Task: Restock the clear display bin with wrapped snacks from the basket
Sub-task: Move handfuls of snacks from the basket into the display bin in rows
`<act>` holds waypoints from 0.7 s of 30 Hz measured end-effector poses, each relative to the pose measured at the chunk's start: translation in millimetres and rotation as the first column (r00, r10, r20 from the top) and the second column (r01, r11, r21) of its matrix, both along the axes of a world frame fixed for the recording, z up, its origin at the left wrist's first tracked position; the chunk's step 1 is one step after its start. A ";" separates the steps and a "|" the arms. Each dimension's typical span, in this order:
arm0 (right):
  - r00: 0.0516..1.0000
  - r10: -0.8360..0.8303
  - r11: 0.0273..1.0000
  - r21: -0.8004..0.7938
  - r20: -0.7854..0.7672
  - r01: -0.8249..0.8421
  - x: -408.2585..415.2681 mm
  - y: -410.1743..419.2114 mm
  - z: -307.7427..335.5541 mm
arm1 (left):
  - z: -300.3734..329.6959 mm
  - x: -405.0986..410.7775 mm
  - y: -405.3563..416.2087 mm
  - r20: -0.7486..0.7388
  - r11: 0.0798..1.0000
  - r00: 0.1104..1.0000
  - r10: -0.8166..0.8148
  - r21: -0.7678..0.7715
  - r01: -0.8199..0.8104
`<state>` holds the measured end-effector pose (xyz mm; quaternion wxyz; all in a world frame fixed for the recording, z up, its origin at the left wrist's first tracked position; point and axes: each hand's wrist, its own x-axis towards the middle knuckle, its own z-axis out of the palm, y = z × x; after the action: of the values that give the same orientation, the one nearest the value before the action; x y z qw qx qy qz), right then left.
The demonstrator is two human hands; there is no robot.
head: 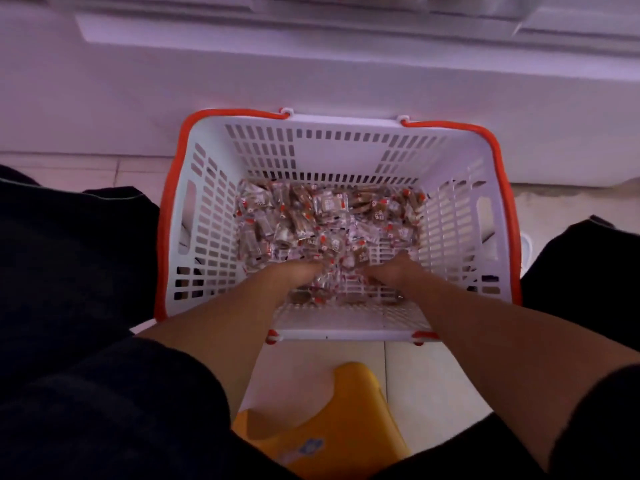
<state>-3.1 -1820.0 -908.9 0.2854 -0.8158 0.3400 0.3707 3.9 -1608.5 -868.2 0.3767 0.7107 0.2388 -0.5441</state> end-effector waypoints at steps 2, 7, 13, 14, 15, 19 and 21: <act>0.994 -0.085 0.993 0.087 0.069 0.079 3.4 8.1 -6.5 | -17.0 0.3 -9.4 -0.015 0.991 0.992 0.125 -0.040 -0.125; 0.976 -0.112 0.991 0.089 0.186 0.097 11.3 31.4 -25.4 | -53.1 0.3 -19.5 0.102 0.939 0.935 0.340 0.026 -0.344; 0.982 0.068 0.998 -0.013 0.174 -0.067 18.1 38.0 -31.4 | -54.1 11.0 -29.1 0.144 0.962 0.961 0.235 0.108 -0.252; 0.983 0.103 0.995 -0.033 0.153 -0.099 20.1 38.3 -30.1 | -54.9 12.6 -31.1 0.154 0.961 0.963 0.223 0.132 -0.244; 0.984 0.119 0.993 -0.019 0.134 -0.118 21.9 39.1 -28.0 | -54.8 13.8 -32.6 0.160 0.956 0.961 0.224 0.153 -0.248; 0.986 0.159 0.982 0.098 0.058 -0.164 26.0 42.1 -21.3 | -57.5 14.6 -34.5 0.155 0.943 0.951 0.269 0.160 -0.293; 0.969 0.243 0.969 0.046 0.030 -0.245 26.2 40.3 -21.5 | -56.9 13.9 -34.0 0.129 0.945 0.949 0.287 0.124 -0.302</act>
<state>23.1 -1779.7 -930.4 0.2618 -0.8485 0.2243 0.4015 17.8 -1642.6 -925.2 0.4148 0.7207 0.3594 -0.4235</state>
